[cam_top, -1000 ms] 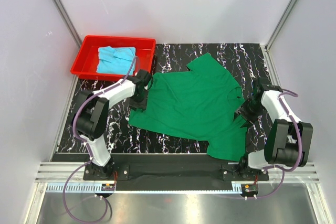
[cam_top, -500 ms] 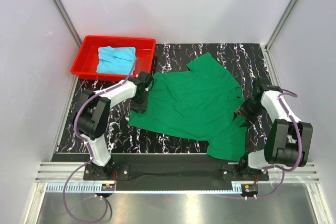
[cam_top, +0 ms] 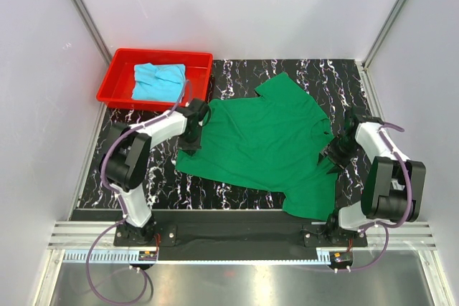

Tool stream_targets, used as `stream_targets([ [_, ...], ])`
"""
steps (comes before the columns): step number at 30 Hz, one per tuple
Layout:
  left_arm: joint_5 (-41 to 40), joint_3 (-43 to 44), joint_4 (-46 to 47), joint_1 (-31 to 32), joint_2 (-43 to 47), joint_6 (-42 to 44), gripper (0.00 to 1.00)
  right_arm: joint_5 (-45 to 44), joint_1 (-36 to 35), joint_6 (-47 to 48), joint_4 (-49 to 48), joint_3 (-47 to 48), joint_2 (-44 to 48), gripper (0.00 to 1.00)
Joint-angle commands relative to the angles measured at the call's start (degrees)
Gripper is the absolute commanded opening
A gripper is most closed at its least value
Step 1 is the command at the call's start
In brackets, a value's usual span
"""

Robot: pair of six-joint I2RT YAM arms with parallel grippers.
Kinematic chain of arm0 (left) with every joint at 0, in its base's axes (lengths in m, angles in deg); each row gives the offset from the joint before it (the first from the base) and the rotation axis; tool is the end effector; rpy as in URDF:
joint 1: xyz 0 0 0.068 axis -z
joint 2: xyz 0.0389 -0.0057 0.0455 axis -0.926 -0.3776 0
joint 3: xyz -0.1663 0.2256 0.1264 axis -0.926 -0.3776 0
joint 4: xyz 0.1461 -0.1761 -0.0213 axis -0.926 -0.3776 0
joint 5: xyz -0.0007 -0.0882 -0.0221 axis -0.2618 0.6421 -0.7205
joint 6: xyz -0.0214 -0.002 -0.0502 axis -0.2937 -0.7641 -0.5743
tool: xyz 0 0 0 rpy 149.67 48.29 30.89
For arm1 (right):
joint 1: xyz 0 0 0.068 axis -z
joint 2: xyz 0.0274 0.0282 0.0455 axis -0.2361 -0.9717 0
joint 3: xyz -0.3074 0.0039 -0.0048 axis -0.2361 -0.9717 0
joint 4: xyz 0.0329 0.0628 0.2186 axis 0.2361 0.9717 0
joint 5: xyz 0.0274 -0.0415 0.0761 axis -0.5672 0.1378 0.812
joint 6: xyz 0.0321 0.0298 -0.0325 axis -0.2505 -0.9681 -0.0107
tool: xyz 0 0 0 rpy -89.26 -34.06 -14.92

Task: Fold and stack the t-shirts
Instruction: Flatten the tshirt out

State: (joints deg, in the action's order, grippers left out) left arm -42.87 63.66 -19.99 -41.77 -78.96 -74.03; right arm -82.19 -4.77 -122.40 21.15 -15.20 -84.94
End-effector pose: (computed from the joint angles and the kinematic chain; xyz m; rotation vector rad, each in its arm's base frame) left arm 0.2877 -0.1345 0.2180 0.0953 2.9047 0.0936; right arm 0.2076 -0.0281 0.2462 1.1225 2.8739 0.2038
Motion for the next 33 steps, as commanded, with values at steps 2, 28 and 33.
stream_targets([
  [2, -5.8, -2.0, -1.7, -1.2, 6.9, -1.0, 0.0, 0.0, -0.1, 0.6, -1.7, -0.2, -1.2, 0.52],
  [28, -7.0, -4.3, -3.7, -21.8, 20.3, -1.2, 0.0, -1.0, -11.3, 6.0, 2.6, 36.7, -30.7, 0.56],
  [33, -1.1, -6.3, -2.1, -21.8, 19.9, -2.1, 0.0, -6.4, -11.3, 7.3, 6.5, 25.7, -18.5, 0.68],
])
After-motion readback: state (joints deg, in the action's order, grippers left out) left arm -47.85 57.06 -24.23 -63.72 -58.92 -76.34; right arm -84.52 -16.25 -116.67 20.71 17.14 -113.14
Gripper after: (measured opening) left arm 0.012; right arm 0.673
